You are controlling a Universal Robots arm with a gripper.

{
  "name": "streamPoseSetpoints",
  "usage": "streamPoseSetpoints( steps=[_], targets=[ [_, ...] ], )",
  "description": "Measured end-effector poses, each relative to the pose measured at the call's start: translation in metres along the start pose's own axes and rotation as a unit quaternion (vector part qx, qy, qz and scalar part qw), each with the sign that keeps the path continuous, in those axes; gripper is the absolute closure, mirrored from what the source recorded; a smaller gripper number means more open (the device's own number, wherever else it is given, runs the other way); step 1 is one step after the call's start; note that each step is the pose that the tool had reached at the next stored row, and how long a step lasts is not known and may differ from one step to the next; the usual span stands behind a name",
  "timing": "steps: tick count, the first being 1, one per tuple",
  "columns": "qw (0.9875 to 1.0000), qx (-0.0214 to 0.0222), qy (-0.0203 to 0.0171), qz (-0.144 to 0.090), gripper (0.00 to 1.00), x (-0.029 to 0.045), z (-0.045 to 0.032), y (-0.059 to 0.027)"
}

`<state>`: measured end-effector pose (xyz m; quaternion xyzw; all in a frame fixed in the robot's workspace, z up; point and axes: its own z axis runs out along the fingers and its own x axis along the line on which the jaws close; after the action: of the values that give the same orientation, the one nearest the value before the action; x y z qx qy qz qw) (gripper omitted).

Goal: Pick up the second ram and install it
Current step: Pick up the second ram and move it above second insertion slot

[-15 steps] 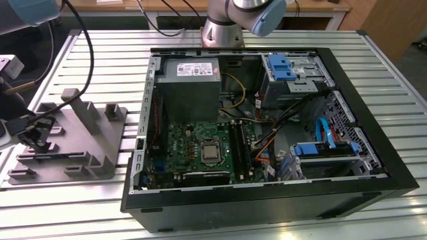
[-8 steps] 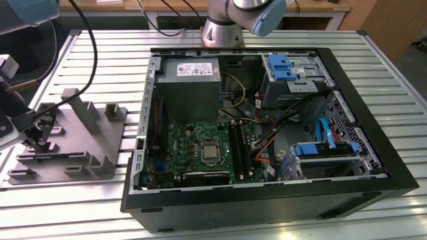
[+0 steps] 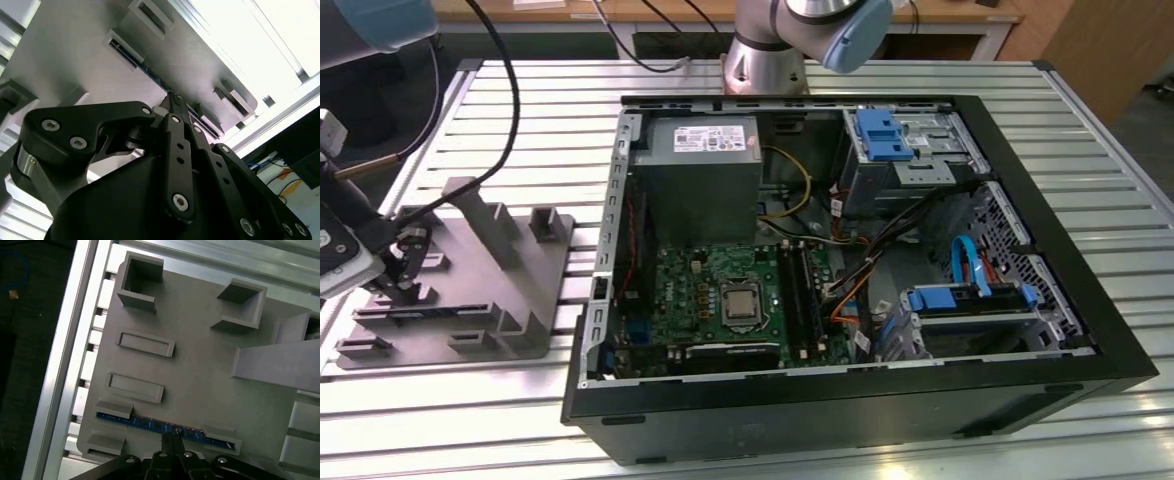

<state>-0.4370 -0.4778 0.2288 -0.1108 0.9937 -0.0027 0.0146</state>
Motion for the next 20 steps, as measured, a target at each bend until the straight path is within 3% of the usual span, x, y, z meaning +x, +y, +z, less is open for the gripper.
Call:
streamPoseSetpoints(
  steps=[9,20],
  targets=[
    [0.9985,-0.0016,-0.0005,-0.055,0.90,0.0000,0.0000,0.0000],
    [0.9930,-0.0034,-0.0010,-0.118,0.90,0.0000,0.0002,0.0000]
  ],
)
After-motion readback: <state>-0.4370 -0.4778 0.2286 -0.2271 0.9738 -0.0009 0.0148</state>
